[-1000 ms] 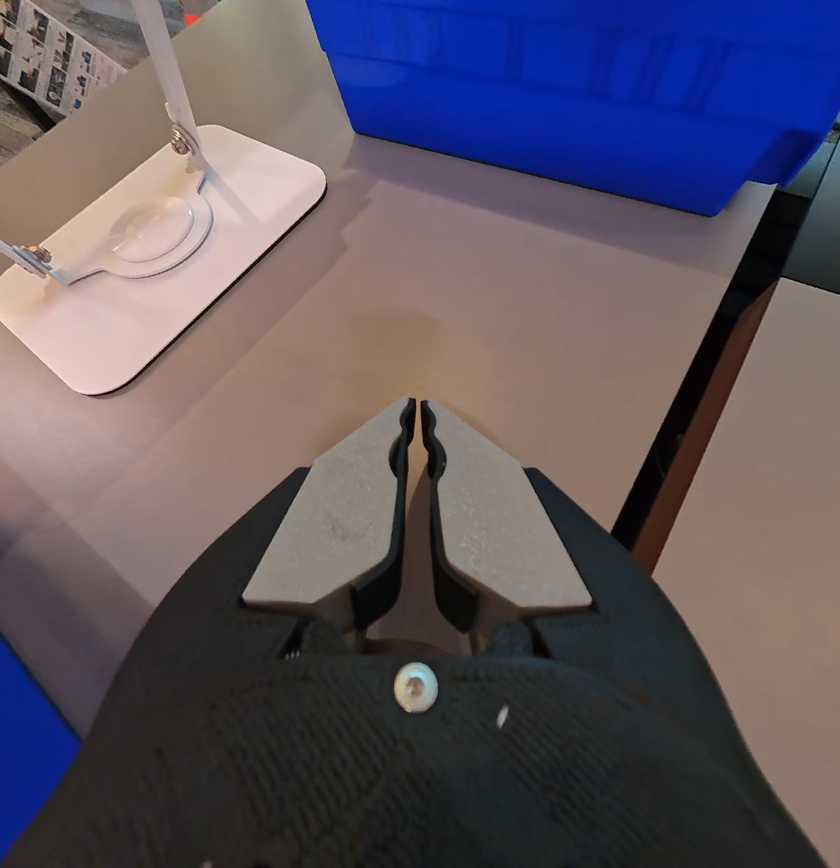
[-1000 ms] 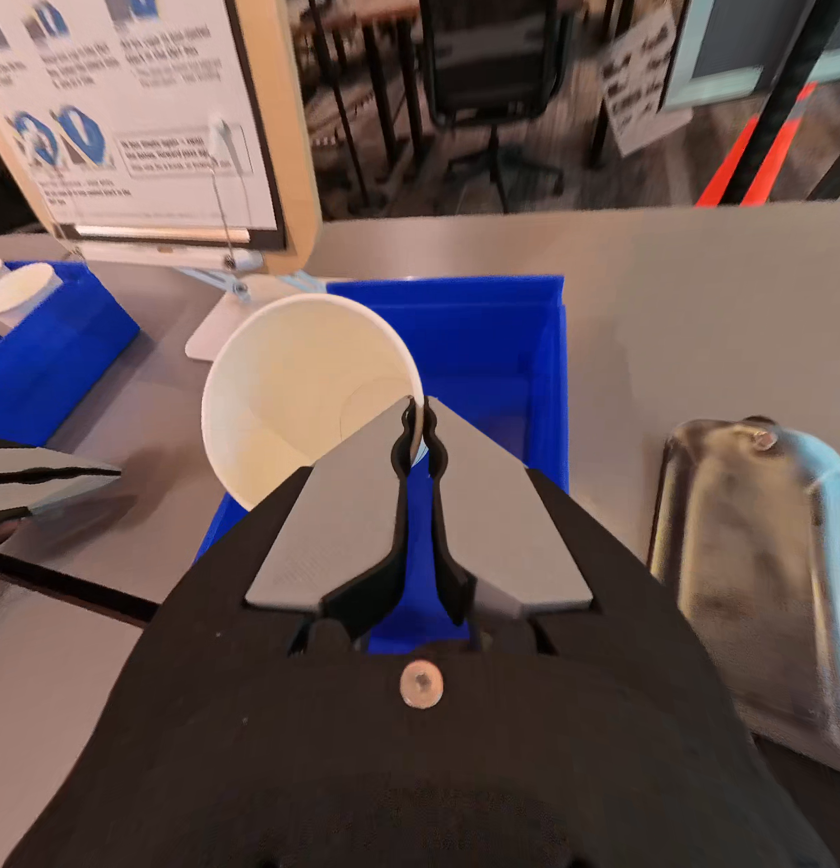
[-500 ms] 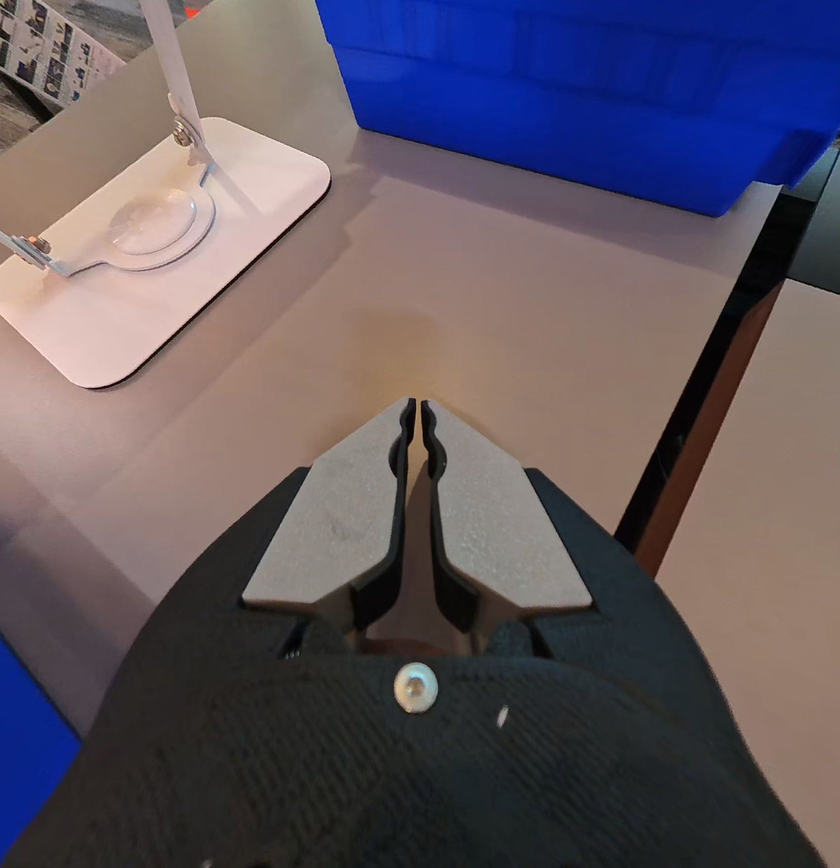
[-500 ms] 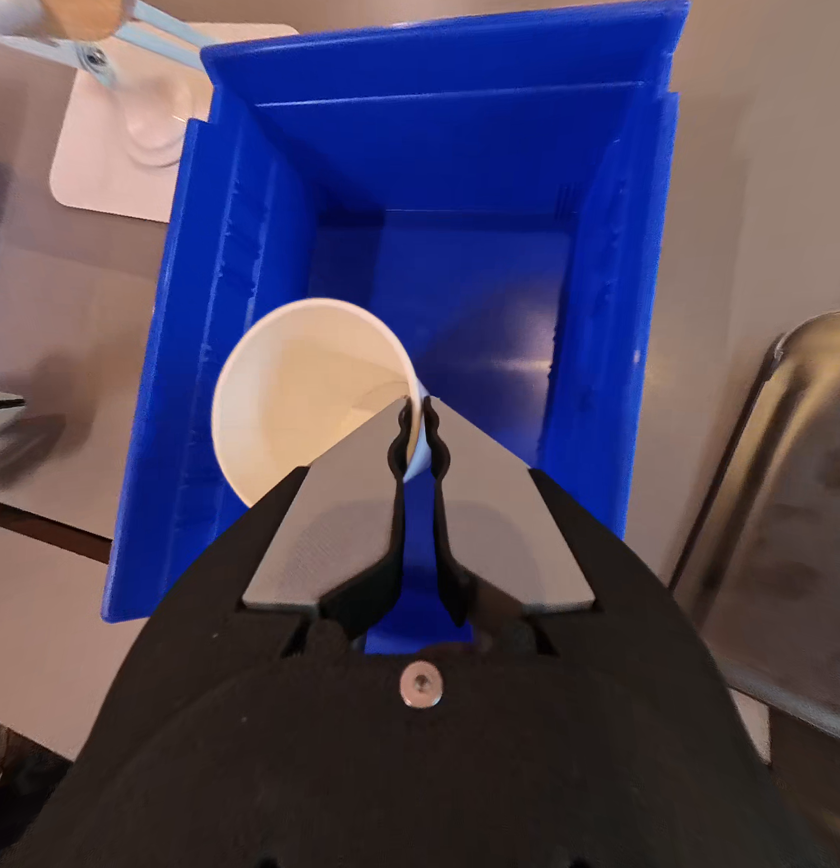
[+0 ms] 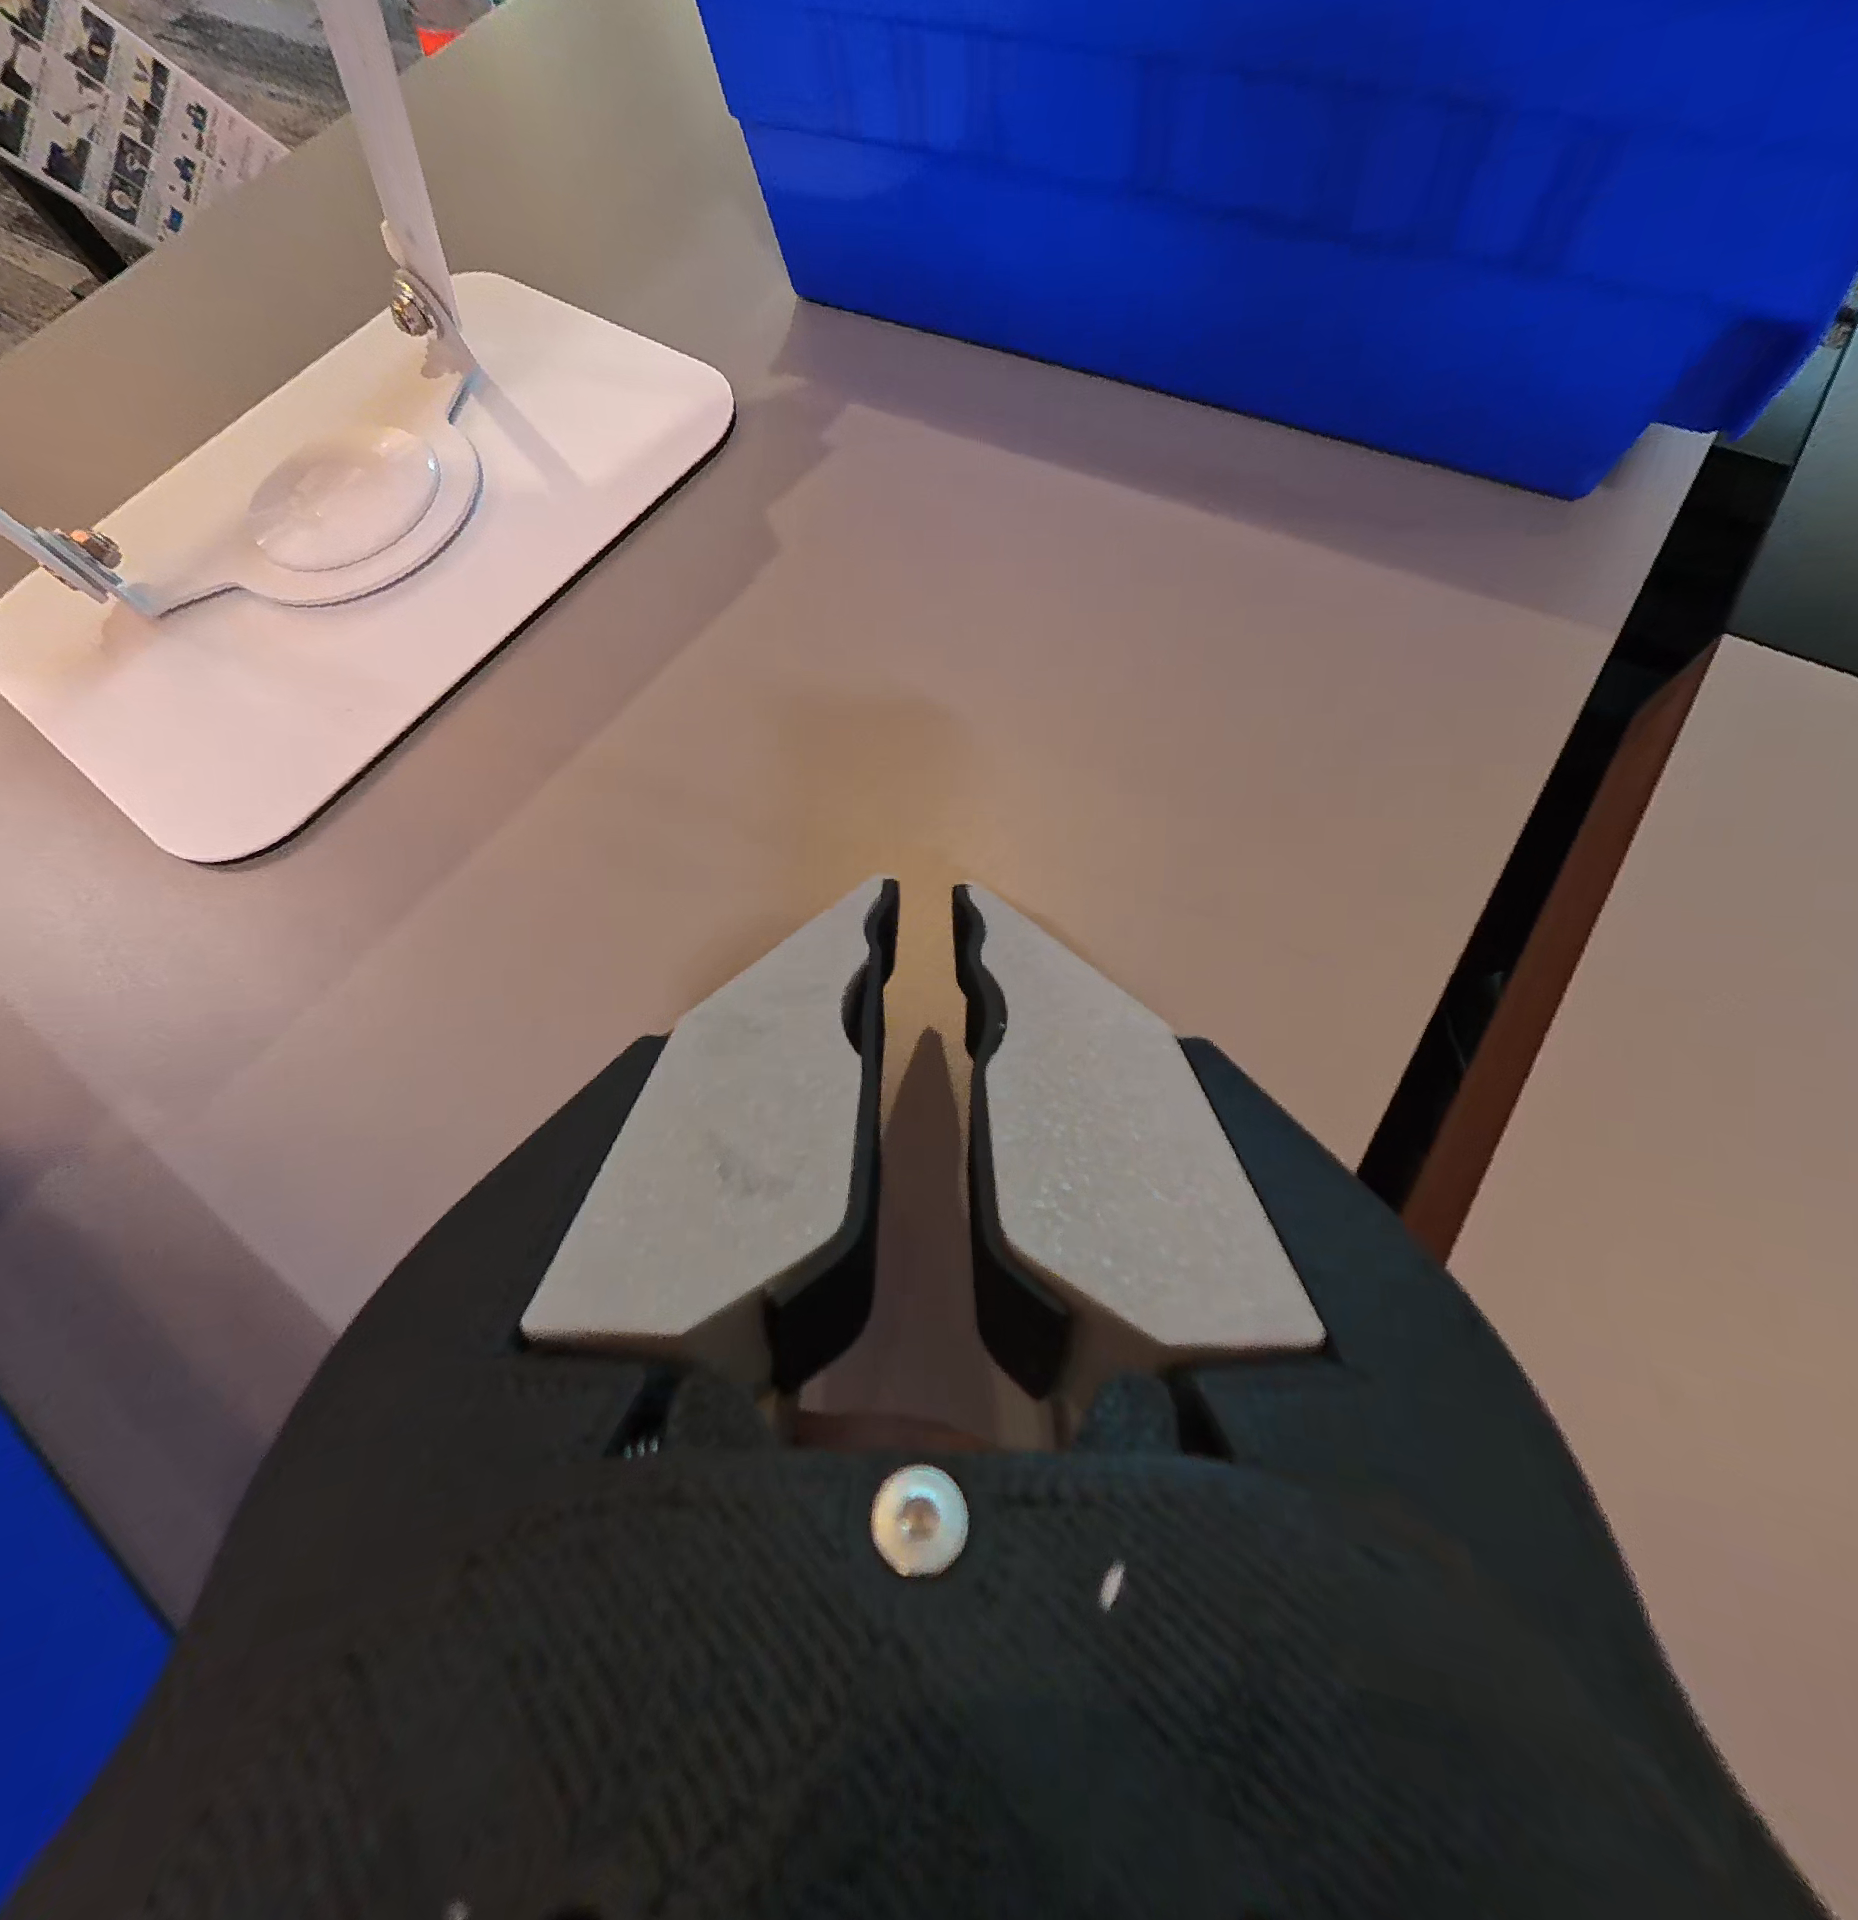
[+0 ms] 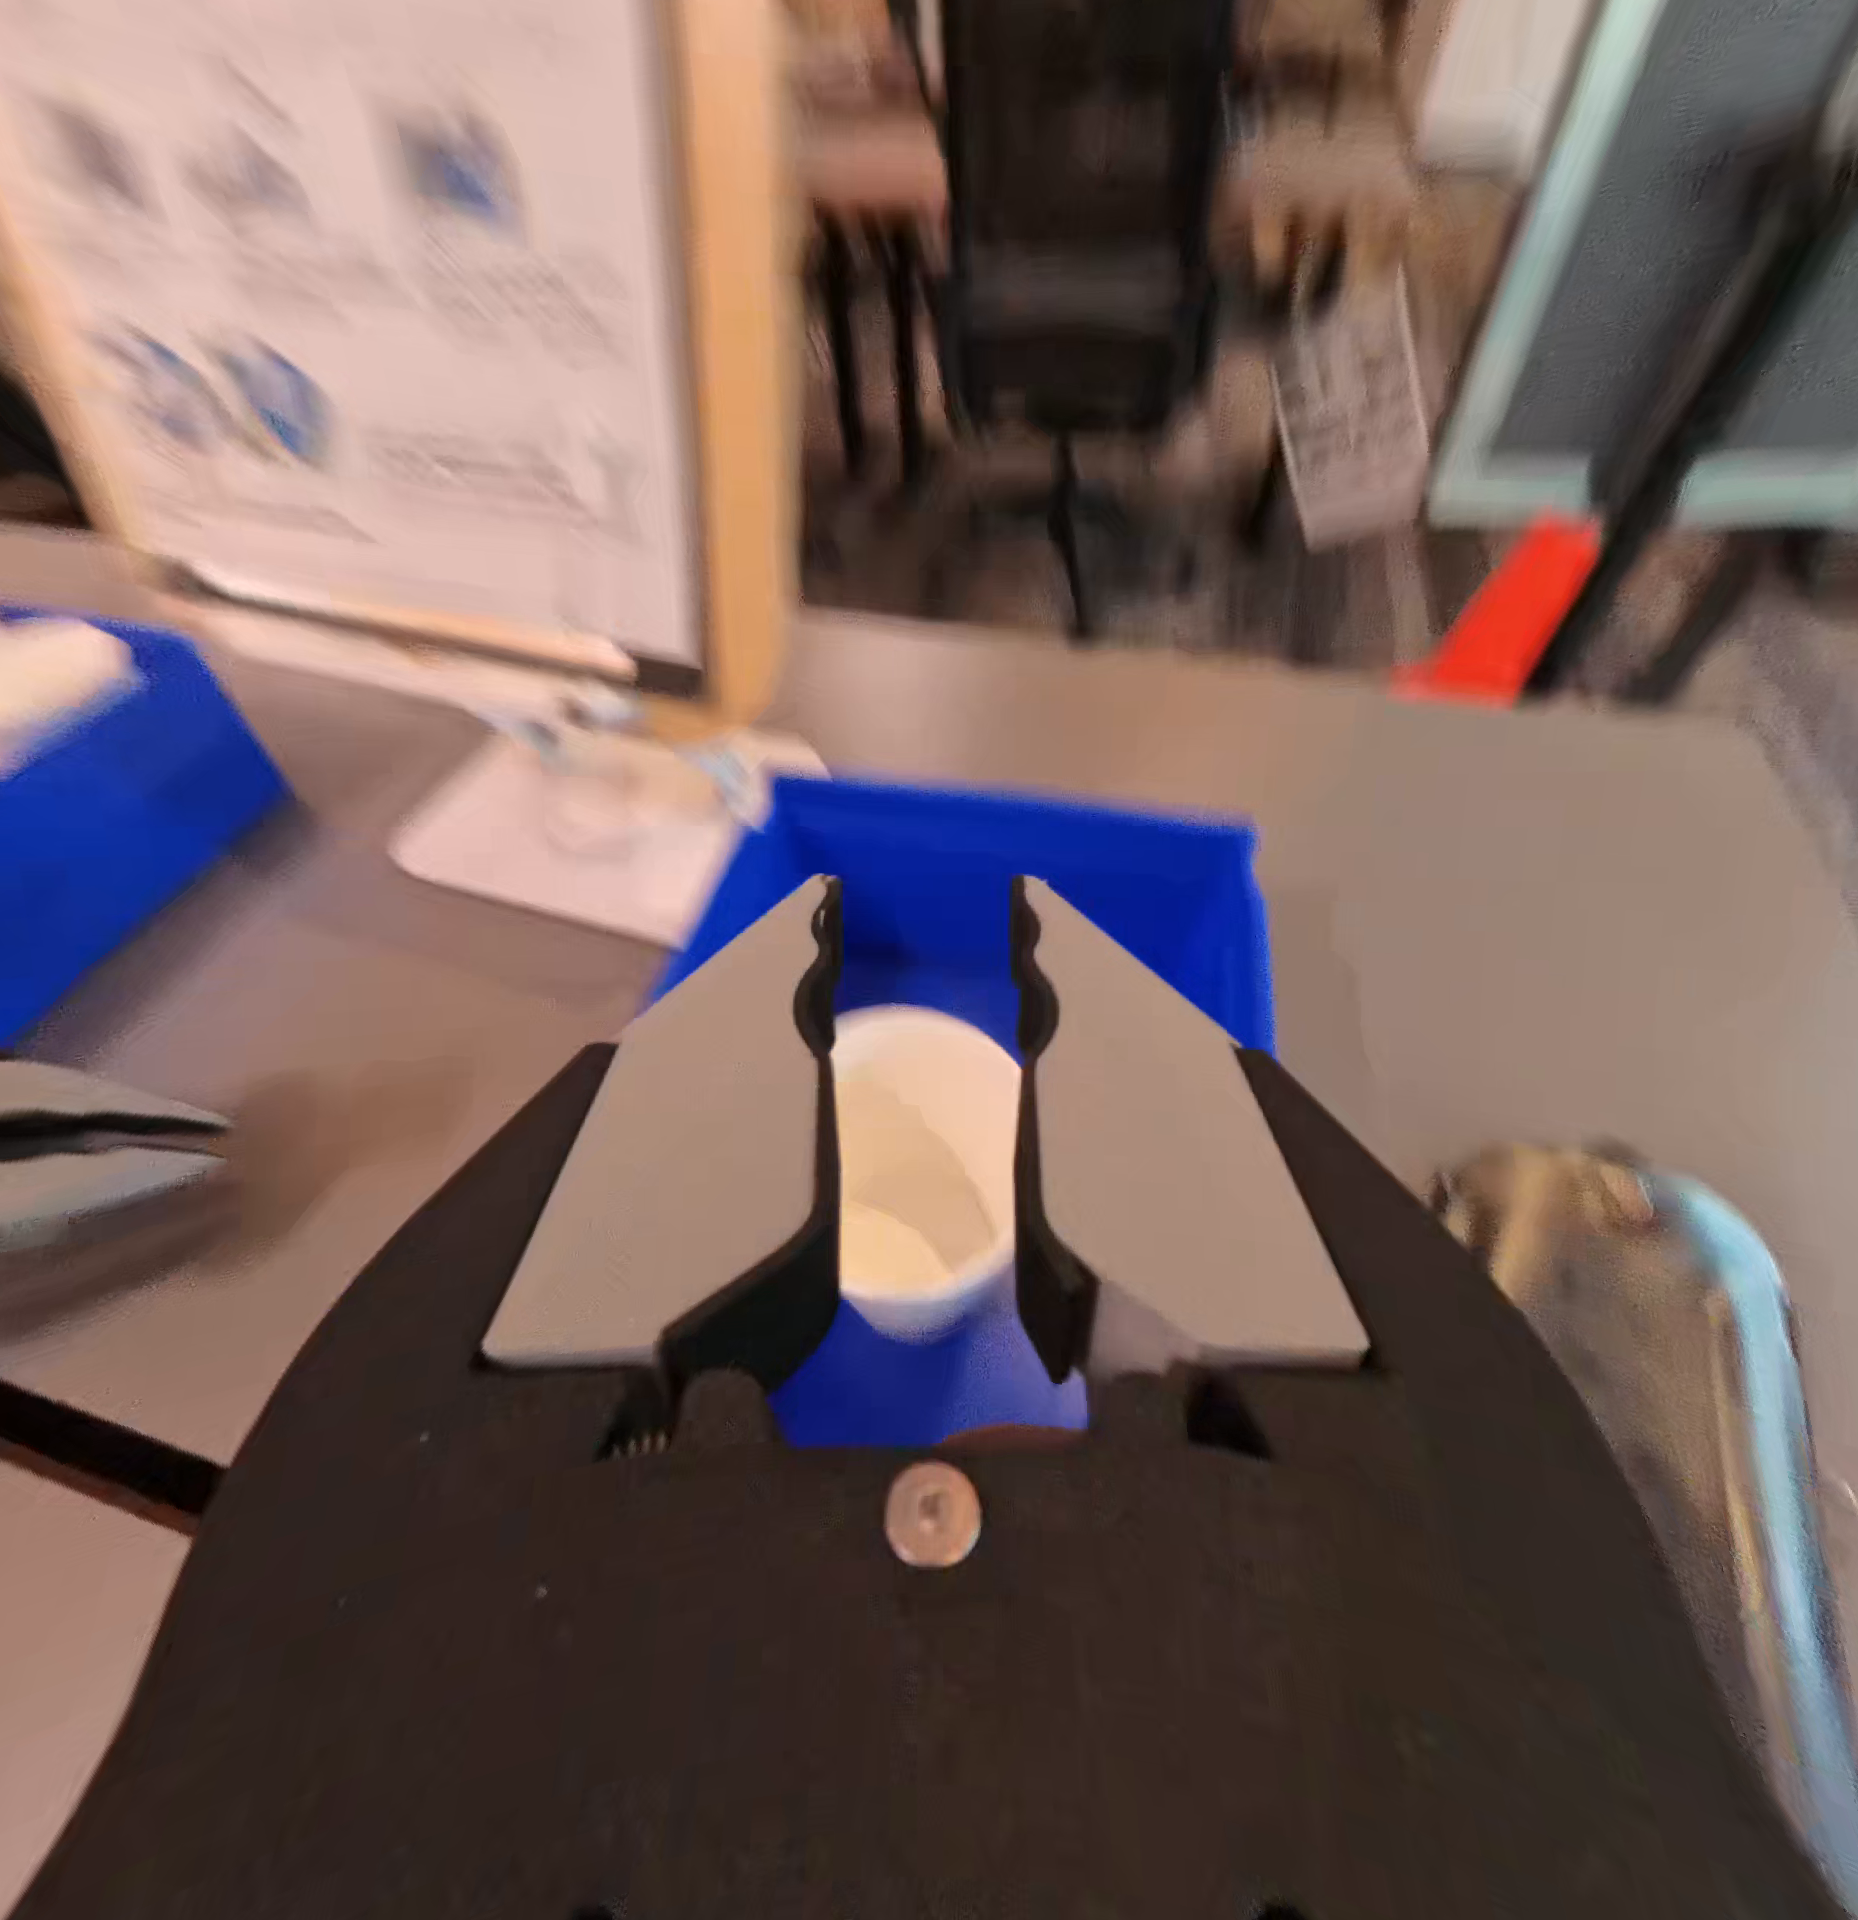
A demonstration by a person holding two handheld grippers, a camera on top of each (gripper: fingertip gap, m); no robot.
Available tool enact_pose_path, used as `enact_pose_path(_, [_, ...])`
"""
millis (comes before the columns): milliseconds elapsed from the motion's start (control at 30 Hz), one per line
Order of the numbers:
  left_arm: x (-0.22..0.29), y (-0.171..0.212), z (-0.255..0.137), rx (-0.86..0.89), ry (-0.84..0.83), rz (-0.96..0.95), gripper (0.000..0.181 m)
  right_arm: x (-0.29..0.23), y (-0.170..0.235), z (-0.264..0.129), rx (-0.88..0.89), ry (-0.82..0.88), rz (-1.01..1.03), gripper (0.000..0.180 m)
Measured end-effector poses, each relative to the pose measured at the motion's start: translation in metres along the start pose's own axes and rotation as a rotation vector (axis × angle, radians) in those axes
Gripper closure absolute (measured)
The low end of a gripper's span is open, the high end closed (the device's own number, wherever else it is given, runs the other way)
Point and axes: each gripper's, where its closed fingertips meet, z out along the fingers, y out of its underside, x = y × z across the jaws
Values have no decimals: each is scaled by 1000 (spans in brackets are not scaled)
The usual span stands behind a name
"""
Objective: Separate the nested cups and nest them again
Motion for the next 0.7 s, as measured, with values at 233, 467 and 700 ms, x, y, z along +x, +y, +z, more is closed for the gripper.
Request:
enact_pose_path(233, [-3,2,0,-4,-5,-16,171,-184,-12,-16,202,-462,-75,140])
enact_pose_path(467, [-6,1,-1,-3,-15,-17,170,-263,52,60,180,-592,-26,133])
enact_pose_path(700, [-6,-8,-9,26,-32,-15,168,-251,101,106,109,-529,-16,138])
